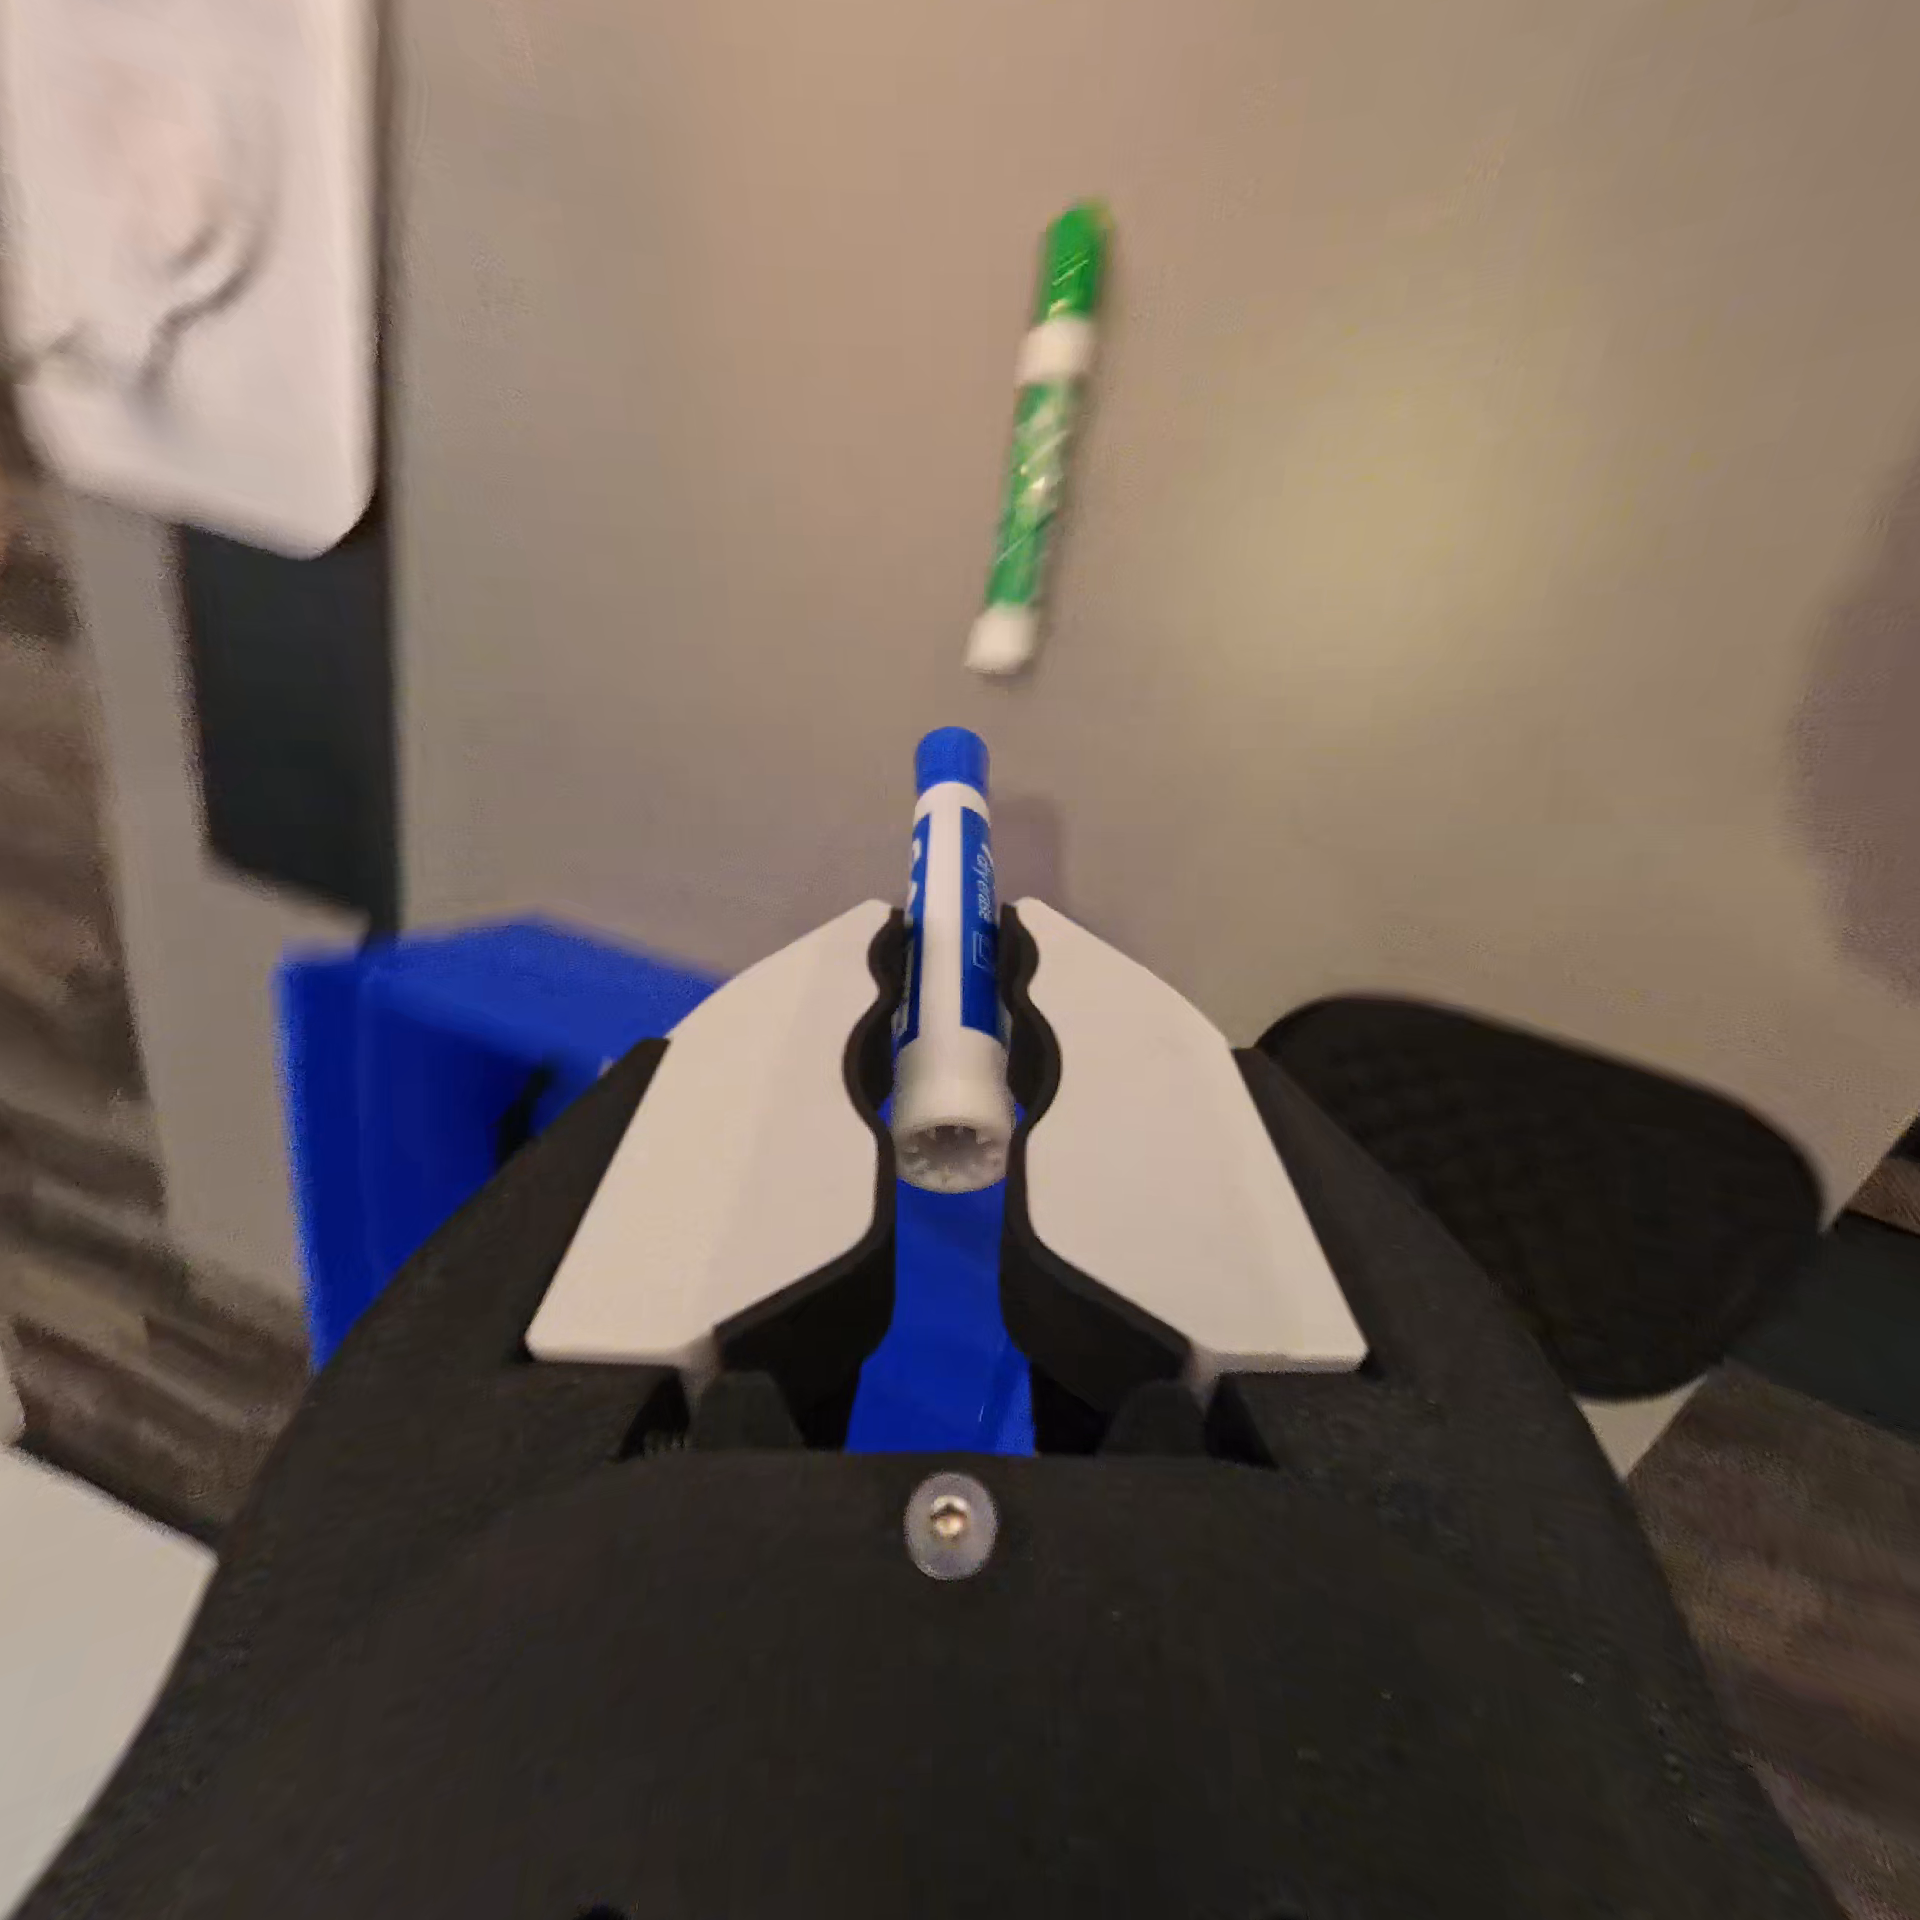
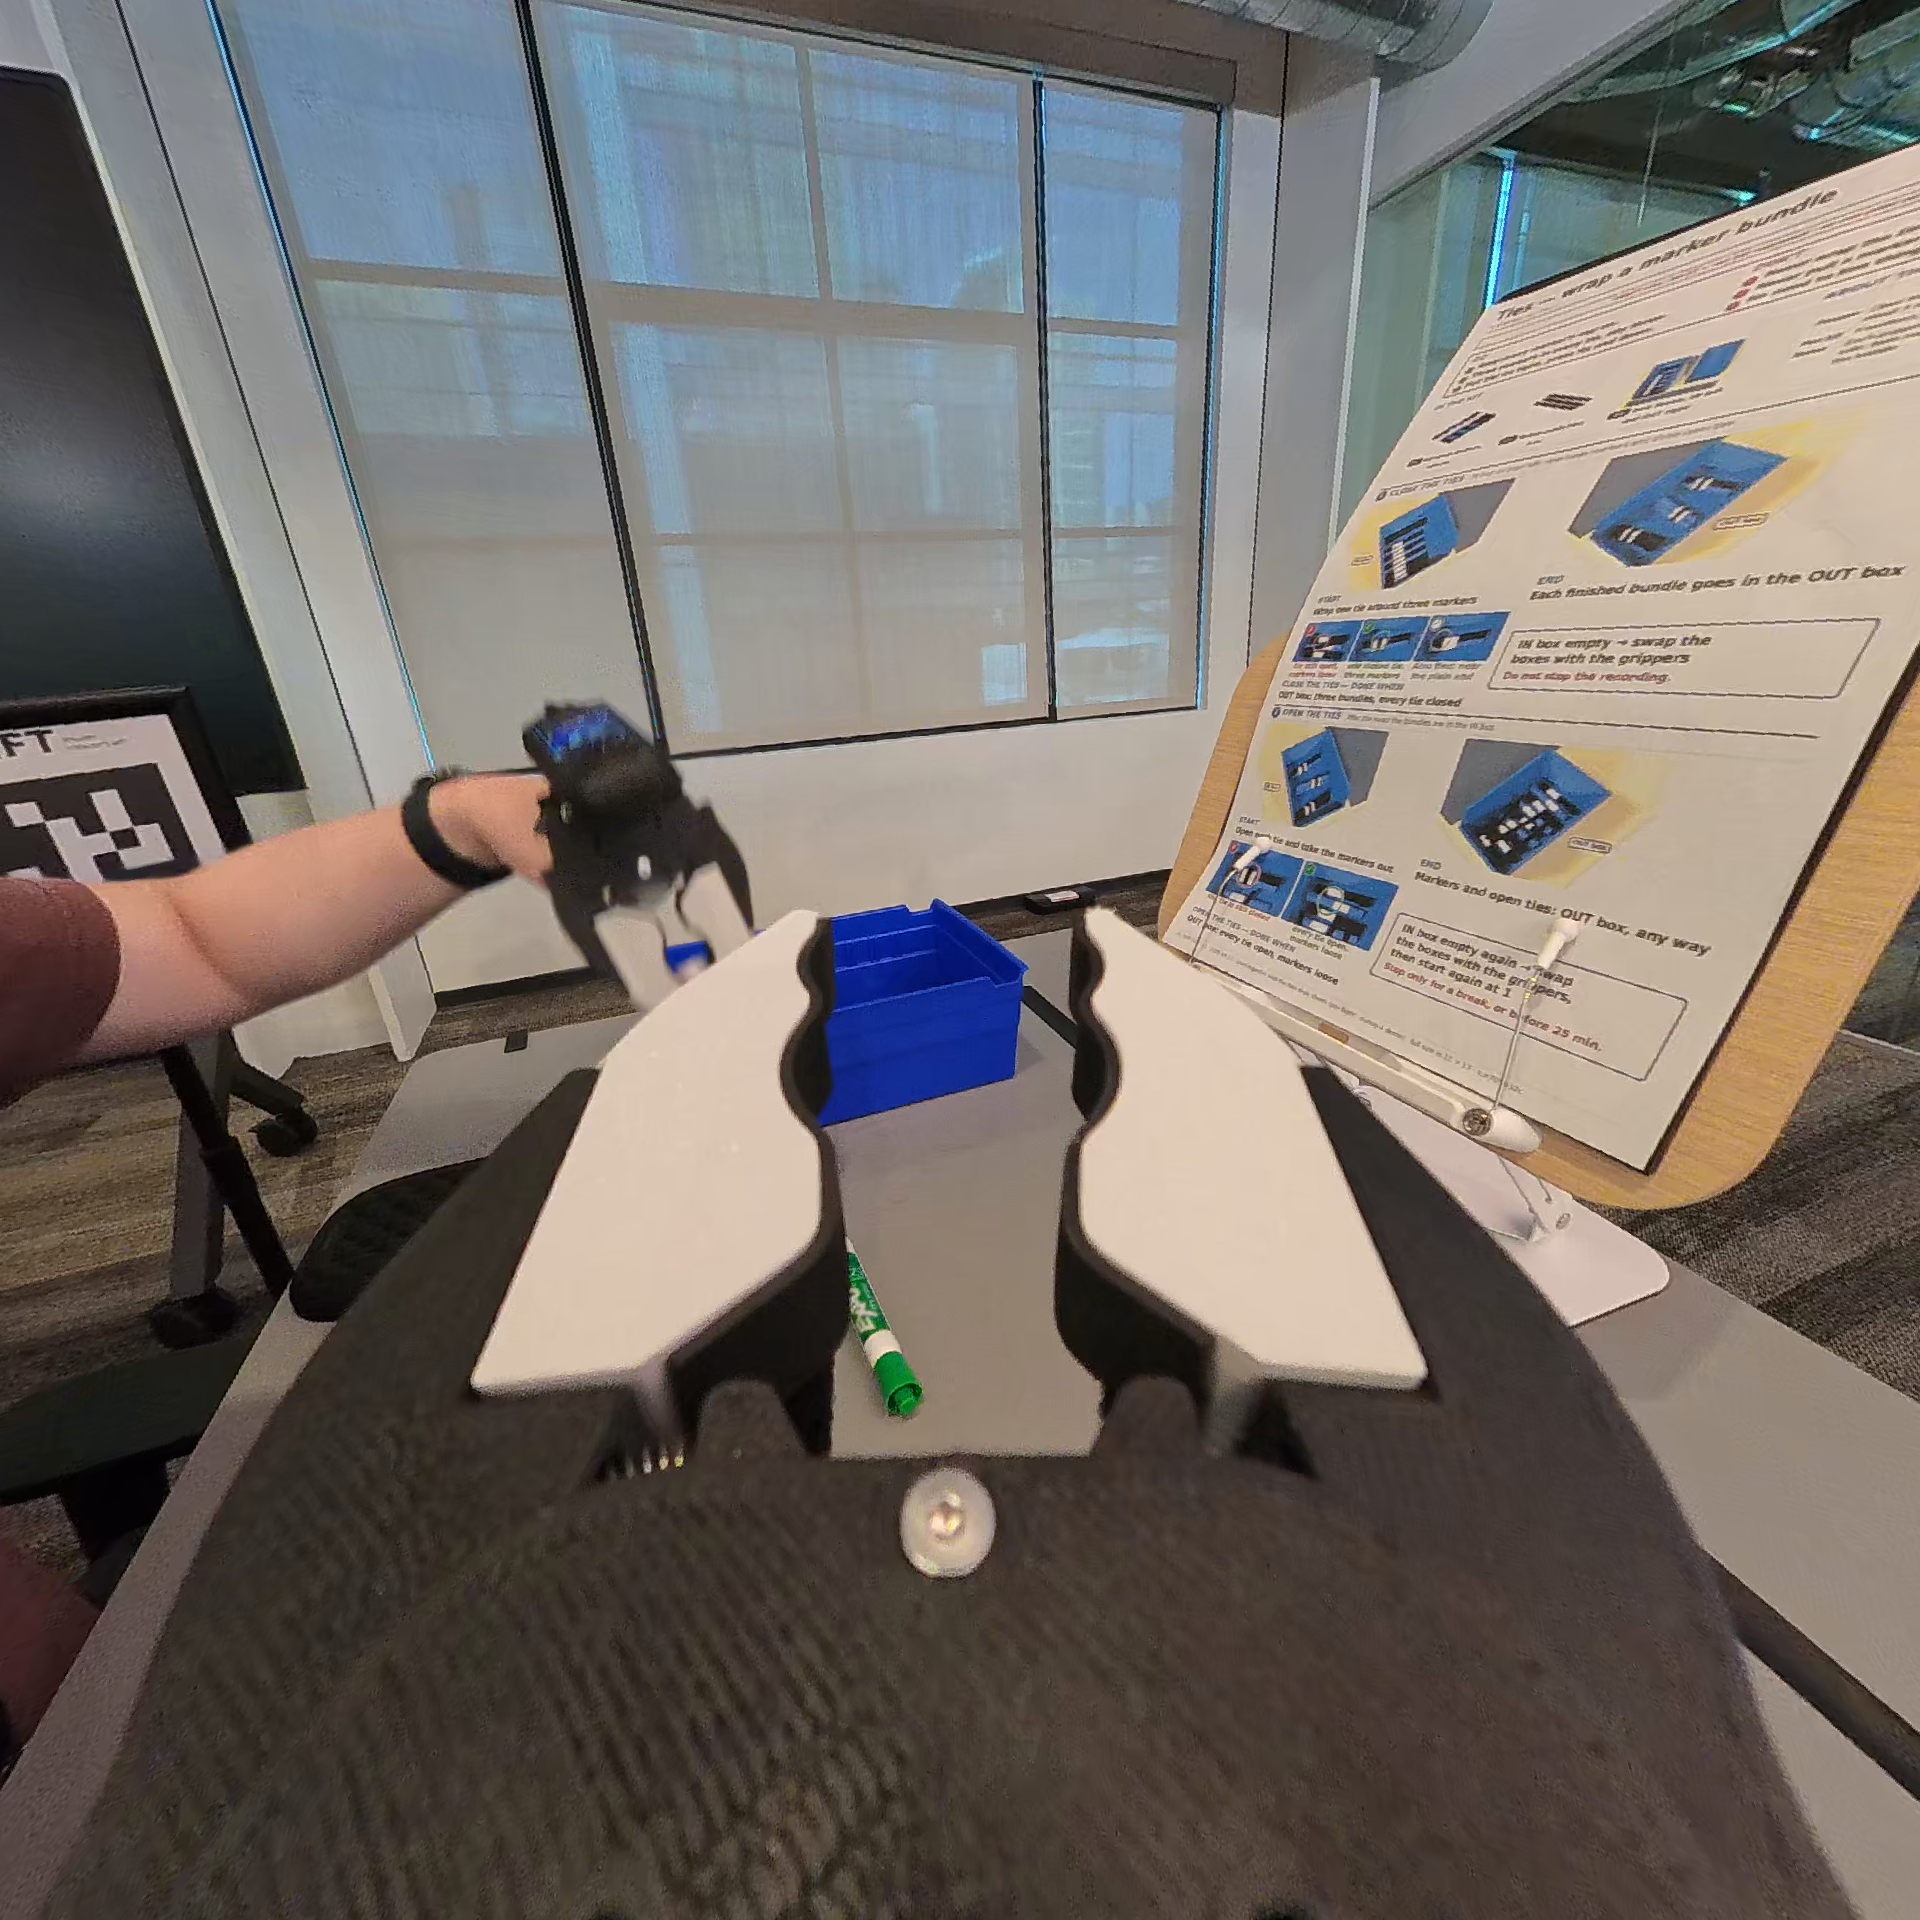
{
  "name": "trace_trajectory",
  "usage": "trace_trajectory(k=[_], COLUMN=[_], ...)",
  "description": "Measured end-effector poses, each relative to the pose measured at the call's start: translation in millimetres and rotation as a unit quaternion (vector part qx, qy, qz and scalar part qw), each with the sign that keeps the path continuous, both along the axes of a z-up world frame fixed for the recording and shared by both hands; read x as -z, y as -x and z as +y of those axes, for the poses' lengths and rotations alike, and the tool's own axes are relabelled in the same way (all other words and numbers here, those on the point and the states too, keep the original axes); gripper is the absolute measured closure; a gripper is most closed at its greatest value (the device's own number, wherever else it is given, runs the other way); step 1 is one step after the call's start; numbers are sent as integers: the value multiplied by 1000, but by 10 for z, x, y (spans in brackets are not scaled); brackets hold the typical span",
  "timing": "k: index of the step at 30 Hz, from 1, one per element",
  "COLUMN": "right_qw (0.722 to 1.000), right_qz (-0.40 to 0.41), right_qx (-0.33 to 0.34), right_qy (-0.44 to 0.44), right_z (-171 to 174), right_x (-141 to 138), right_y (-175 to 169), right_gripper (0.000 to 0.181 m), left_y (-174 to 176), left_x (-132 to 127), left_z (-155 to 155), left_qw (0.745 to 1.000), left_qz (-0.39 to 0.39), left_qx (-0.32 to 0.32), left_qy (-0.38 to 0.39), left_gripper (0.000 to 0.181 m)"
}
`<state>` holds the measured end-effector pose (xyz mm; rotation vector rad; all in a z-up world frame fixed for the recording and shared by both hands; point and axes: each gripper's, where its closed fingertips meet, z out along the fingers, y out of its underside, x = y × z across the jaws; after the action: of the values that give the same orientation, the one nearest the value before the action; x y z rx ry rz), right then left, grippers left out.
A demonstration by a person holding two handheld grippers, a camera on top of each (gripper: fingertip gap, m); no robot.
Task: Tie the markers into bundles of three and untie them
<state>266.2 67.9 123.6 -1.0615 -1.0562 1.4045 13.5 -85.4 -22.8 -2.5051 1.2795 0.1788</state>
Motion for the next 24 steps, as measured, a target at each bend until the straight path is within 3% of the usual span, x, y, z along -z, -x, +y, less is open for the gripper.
trace_trajectory(k=[2,4,7,9,10,15,18,20,24], right_qw=[1000,1000,1000,1000,1000,1000,1000,1000,999], right_qz=[-3,-2,9,14,15,21,19,20,35], right_qx=[1,4,2,-1,0,-5,-2,-1,-2], right_qy=[0,0,2,1,1,8,9,9,12], right_z=[-2,0,-12,-18,-11,29,59,72,84], right_x=[13,12,-27,-49,-52,-53,-34,-35,-83], right_y=[-12,-36,-81,-103,-109,-121,-126,-145,-217], right_gripper=[137,137,137,137,137,137,137,137,137], left_y=[-422,-596,-747,-822,-849,-884,-970,-1062,-1053], left_x=[423,810,1089,1153,1166,1235,1263,1320,1535], left_z=[135,223,374,398,387,385,382,324,315], left_qw=[999,996,996,996,995,994,995,994,996], left_qz=[13,35,24,12,9,7,-19,-31,29], left_qx=[38,52,41,42,48,51,40,38,70], left_qy=[28,61,75,83,87,93,94,97,49], left_gripper=[164,164,165,170,181,181,164,142,141])
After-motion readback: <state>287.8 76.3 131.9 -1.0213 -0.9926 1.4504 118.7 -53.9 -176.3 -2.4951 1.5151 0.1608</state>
